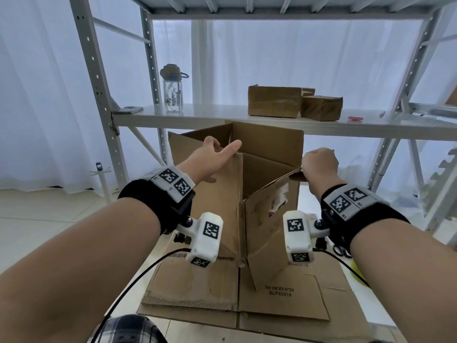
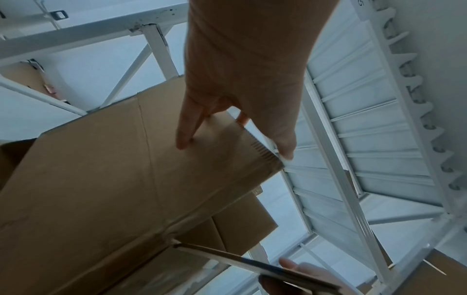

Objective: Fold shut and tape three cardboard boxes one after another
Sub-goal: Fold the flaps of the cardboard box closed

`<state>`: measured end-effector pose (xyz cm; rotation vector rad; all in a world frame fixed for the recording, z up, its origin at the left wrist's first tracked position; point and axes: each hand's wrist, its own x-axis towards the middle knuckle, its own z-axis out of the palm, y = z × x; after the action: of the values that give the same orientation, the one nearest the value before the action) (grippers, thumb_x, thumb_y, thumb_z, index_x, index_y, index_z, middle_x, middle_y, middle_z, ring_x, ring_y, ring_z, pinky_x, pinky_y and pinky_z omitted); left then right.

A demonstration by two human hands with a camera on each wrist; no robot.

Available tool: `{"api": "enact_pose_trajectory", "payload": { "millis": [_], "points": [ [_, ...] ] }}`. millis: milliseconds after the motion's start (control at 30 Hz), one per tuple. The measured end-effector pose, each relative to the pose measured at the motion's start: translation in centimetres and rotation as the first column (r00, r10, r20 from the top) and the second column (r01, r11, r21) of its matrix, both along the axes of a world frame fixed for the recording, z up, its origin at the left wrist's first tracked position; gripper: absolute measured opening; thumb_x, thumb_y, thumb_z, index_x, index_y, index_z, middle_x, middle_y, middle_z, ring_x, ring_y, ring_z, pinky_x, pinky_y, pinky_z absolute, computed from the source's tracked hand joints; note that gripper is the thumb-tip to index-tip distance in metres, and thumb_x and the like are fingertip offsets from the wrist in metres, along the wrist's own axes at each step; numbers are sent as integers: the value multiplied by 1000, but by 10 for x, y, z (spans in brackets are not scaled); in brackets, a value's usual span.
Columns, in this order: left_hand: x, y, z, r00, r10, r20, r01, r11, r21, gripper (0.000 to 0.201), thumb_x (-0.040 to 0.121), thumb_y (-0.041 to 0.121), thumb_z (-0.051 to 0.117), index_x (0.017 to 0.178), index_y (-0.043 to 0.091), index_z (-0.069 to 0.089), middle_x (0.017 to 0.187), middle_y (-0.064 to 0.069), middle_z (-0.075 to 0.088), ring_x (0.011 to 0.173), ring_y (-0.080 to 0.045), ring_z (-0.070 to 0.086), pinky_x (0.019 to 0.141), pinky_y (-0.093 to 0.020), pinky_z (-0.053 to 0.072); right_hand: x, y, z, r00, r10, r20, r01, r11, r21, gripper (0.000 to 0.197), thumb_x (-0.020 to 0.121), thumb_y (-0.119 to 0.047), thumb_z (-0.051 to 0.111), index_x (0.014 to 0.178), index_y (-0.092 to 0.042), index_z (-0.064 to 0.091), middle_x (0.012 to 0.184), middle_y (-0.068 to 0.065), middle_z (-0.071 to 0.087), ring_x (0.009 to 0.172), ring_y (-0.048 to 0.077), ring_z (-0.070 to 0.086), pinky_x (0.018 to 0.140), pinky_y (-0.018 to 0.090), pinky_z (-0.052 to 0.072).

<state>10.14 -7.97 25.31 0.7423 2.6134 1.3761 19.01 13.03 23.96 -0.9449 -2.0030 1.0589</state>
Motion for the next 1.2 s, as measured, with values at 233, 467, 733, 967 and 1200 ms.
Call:
{"api": "enact_pose_trajectory", "payload": {
  "millis": [233, 467, 733, 967, 1200],
  "points": [
    [16, 5, 4, 998, -52, -21, 50, 994, -94, 57, 87, 63, 49, 122, 21, 33, 117, -1, 43, 104, -21, 49, 74, -38, 57, 4, -16, 1, 995, 63, -76, -64, 998, -16, 7, 72, -6, 43, 66, -7, 46, 71, 12, 54, 81, 41, 67, 80, 47, 57],
    [14, -8, 22, 973, -3, 229, 11, 999, -33, 54, 89, 38, 60, 131, 21, 30, 112, -10, 52, 73, -26, 72, 56, -32, 59, 11, -17, -2, 964, -26, -265, 50, 995, 86, 29, 89, -6, 40, 71, -1, 62, 79, 17, 64, 79, 33, 66, 77, 46, 58],
    [-2, -23, 26, 939, 65, -338, -96, 992, -76, 32, 94, 7, 36, 103, -5, 64, 91, -16, 69, 83, -31, 68, 80, -40, 56, 17, -20, 5, 986, 153, -61, -126, 942, 312, 42, 90, -27, 47, 56, -3, 55, 53, 7, 51, 58, 23, 56, 64, 35, 50],
    [0, -30, -16, 897, -38, -441, -27, 990, -140, 40, 100, 8, 32, 135, 5, 51, 133, -12, 57, 117, -24, 55, 98, -29, 41, 15, -38, -9, 947, 180, 264, -306, 753, 582, 47, 93, -64, 34, 104, -21, 48, 82, -7, 55, 81, 16, 58, 72, 31, 49],
    [-18, -4, -2, 774, -11, -634, -139, 973, -186, 32, 96, 3, 34, 110, 1, 62, 110, -17, 59, 102, -30, 58, 86, -31, 43, 24, -28, 2, 979, -5, 202, -176, 471, 864, 56, 90, -60, 43, 95, -11, 68, 93, 2, 42, 94, 24, 44, 83, 38, 37]
  ]
}}
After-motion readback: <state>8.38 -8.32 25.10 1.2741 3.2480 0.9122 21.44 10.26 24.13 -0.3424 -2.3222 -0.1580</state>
